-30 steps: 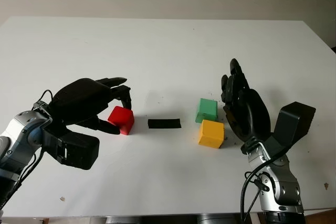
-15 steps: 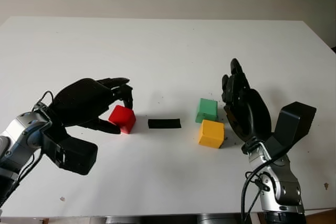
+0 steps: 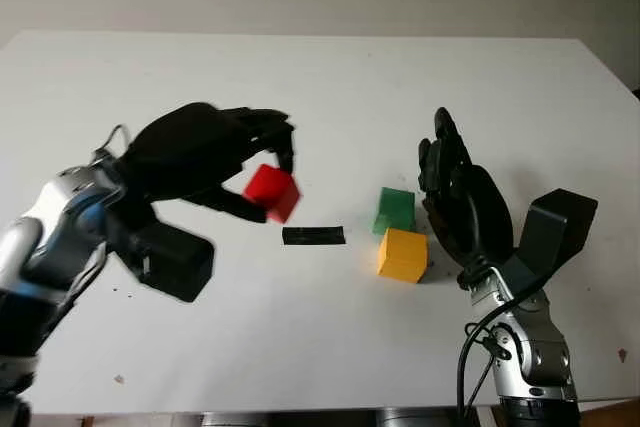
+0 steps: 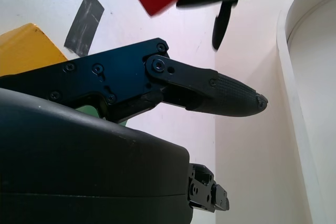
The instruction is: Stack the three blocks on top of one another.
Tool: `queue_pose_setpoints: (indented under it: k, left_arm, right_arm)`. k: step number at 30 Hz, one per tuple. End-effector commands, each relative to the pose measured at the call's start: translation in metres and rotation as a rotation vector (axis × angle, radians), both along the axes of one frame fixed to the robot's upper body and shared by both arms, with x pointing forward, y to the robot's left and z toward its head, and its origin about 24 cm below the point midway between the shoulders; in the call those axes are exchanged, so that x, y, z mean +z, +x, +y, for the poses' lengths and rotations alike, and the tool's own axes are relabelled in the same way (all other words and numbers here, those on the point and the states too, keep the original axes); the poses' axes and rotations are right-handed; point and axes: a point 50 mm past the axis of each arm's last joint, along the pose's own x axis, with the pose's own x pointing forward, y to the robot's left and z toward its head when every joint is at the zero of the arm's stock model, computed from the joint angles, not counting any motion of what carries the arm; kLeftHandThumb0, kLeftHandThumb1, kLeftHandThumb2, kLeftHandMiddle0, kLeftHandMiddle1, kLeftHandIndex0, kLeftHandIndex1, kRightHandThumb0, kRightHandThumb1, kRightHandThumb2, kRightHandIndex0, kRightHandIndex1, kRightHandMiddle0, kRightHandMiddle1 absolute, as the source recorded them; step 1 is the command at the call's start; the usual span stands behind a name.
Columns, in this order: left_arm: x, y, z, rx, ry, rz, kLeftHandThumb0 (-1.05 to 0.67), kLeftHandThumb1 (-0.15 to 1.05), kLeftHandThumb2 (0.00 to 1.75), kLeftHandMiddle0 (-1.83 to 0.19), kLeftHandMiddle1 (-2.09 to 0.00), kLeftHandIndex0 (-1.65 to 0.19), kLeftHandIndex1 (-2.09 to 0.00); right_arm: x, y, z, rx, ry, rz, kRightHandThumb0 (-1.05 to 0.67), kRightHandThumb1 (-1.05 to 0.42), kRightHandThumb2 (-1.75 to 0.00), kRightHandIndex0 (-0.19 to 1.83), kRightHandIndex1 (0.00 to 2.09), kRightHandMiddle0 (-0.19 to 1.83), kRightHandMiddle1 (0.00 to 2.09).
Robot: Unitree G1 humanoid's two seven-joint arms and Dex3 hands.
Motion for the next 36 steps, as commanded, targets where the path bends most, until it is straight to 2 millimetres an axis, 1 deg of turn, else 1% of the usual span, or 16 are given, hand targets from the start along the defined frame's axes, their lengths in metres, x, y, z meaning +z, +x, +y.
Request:
queue_pose_setpoints:
  k: [1,2,3,6,8,13,15,19,26,29,33,36]
  left_arm:
    - [0.005,0.000,-0.010,-0.006,-0.028,0.012,-0.45,0.99,0.05,-0.33,-0.12,-0.31,-1.53]
    - [0.004,0.000,-0.014,-0.001,-0.040,0.027,-0.45,1.00,0.05,-0.32,-0.12,-0.31,-1.55]
    - [0.002,-0.001,-0.018,0.002,-0.054,0.039,-0.44,1.00,0.05,-0.32,-0.12,-0.30,-1.60]
    - [-0.011,-0.004,-0.029,0.023,-0.048,0.061,-0.43,1.00,0.05,-0.32,-0.13,-0.28,-1.65]
    - [-0.019,-0.006,-0.035,0.045,-0.016,0.083,-0.41,1.01,0.06,-0.32,-0.12,-0.24,-1.65]
    - [-0.031,-0.011,-0.044,0.082,0.065,0.121,-0.39,1.02,0.06,-0.32,-0.11,-0.23,-1.62]
    - [-0.033,-0.012,-0.046,0.103,0.092,0.133,-0.38,1.01,0.05,-0.32,-0.10,-0.26,-1.55]
    - [-0.034,-0.012,-0.046,0.130,0.110,0.144,-0.34,1.01,0.05,-0.34,-0.10,-0.30,-1.54]
    - [-0.036,-0.012,-0.046,0.154,0.112,0.167,-0.30,0.99,0.05,-0.33,-0.08,-0.29,-1.60]
    - [-0.035,-0.011,-0.045,0.166,0.134,0.156,-0.32,1.00,0.05,-0.33,-0.08,-0.28,-1.55]
    - [-0.035,-0.009,-0.044,0.171,0.119,0.138,-0.32,1.00,0.05,-0.34,-0.07,-0.28,-1.50]
    - [-0.036,-0.007,-0.044,0.172,0.102,0.154,-0.33,1.01,0.06,-0.33,-0.07,-0.25,-1.53]
  right_arm:
    - [0.005,0.001,0.000,0.000,-0.009,-0.017,-0.73,-1.05,-0.66,-0.19,0.00,-0.19,0.01]
    - [0.005,0.001,0.000,0.000,-0.010,-0.017,-0.73,-1.05,-0.66,-0.19,0.00,-0.19,0.01]
    - [0.005,0.000,0.000,0.000,-0.011,-0.015,-0.73,-1.05,-0.66,-0.19,0.00,-0.19,0.00]
    - [0.003,-0.002,0.000,0.000,-0.006,-0.007,-0.73,-1.05,-0.66,-0.19,0.00,-0.19,0.00]
    - [0.002,-0.002,0.001,0.002,-0.003,-0.004,-0.74,-1.05,-0.66,-0.19,0.00,-0.19,0.00]
    - [0.000,-0.004,0.002,0.002,-0.003,-0.003,-0.73,-1.05,-0.66,-0.19,0.00,-0.19,0.00]
    - [0.000,-0.005,0.002,-0.002,-0.002,-0.004,-0.73,-1.05,-0.66,-0.19,0.00,-0.19,0.00]
    - [0.000,-0.005,0.001,-0.004,-0.005,-0.001,-0.73,-1.05,-0.66,-0.19,0.00,-0.19,0.01]
    - [-0.002,-0.007,0.001,-0.006,-0.015,0.003,-0.74,-1.05,-0.67,-0.19,0.00,-0.19,0.01]
    - [-0.002,-0.006,0.001,-0.005,-0.011,0.004,-0.74,-1.05,-0.67,-0.19,0.00,-0.19,0.01]
    - [-0.002,-0.007,0.001,-0.003,-0.013,0.002,-0.74,-1.05,-0.66,-0.19,0.00,-0.19,0.01]
    - [-0.002,-0.007,0.001,-0.002,-0.018,0.002,-0.74,-1.05,-0.67,-0.19,0.00,-0.19,0.01]
